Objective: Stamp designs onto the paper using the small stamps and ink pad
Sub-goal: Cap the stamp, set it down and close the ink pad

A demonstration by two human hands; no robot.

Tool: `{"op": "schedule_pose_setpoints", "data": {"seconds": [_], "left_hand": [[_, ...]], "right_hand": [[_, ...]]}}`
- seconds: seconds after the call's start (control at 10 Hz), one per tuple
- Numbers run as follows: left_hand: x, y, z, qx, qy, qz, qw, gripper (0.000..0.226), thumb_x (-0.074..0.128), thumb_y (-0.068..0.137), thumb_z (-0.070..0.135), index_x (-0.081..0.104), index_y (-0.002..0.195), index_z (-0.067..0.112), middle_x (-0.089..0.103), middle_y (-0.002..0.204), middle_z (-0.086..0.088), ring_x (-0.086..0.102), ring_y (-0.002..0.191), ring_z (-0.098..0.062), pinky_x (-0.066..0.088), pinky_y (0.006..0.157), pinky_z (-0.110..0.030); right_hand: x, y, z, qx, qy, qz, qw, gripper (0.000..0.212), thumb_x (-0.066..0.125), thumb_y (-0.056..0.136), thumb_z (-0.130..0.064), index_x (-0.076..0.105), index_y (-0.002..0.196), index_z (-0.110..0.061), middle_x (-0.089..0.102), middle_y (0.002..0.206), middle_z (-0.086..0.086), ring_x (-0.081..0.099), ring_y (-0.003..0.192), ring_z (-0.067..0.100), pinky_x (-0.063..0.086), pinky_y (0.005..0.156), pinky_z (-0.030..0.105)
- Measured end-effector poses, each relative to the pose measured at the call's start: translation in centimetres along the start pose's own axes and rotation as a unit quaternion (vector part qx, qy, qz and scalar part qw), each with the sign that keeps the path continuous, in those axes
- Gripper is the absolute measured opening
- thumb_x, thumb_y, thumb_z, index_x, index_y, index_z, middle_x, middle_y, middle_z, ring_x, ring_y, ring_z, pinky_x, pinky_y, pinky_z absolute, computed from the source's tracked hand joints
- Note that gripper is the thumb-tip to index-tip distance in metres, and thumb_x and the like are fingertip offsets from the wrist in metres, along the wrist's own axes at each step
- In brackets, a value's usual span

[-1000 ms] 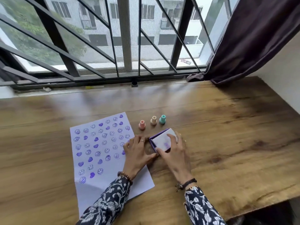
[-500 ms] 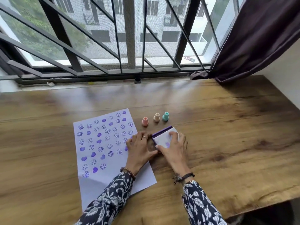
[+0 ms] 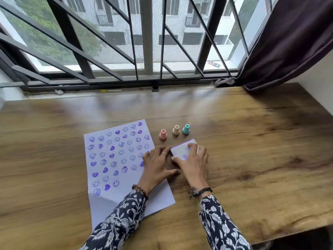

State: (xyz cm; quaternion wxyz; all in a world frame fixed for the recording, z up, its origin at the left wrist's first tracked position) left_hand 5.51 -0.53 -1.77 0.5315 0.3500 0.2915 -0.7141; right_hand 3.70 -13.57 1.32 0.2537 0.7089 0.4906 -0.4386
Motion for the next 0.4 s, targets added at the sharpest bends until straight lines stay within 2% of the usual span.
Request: {"op": "schedule_pose_setpoints", "data": {"seconds": [0.1, 0.3, 0.4], "left_hand": [[0.0, 0.3, -0.2, 0.018, 0.005, -0.019, 1.0, 0.093, 0.069, 0.063, 0.056, 0.027, 0.139, 0.023, 0.038, 0.134, -0.001, 0.031, 0.125, -0.02, 0.01, 0.095, -0.03], [-0.3, 0.5, 0.0, 0.03, 0.003, -0.032, 0.999, 0.096, 0.068, 0.065, 0.055, 0.021, 0.142, 0.02, 0.036, 0.135, -0.003, 0.031, 0.125, -0.022, 0.009, 0.094, -0.028], [-0.6, -0.7, 0.7, 0.026, -0.038, 0.005, 0.999, 0.082, 0.066, 0.074, 0.04, 0.023, 0.141, 0.021, 0.039, 0.135, -0.003, 0.031, 0.127, -0.02, 0.009, 0.104, -0.032]], "right_hand": [[0.2, -0.4, 0.0, -0.006, -0.018, 0.034, 0.999, 0.072, 0.069, 0.067, -0.055, 0.042, 0.124, -0.019, 0.043, 0.127, 0.014, 0.04, 0.115, 0.03, 0.035, 0.095, 0.037], [0.4, -0.3, 0.0, 0.001, -0.021, 0.037, 0.999, 0.073, 0.067, 0.067, -0.058, 0.042, 0.124, -0.02, 0.043, 0.13, 0.014, 0.04, 0.116, 0.031, 0.035, 0.095, 0.04], [0.5, -1.0, 0.0, -0.005, -0.001, 0.032, 0.999, 0.078, 0.064, 0.072, -0.057, 0.036, 0.133, -0.016, 0.03, 0.144, 0.017, 0.026, 0.132, 0.032, 0.026, 0.108, 0.044]]}}
Point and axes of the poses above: each hand's wrist, its own y-axis towards the middle knuckle, its own x-axis out of the palm, z = x × y, the point moved 3 cm from there along y, towards the middle knuckle
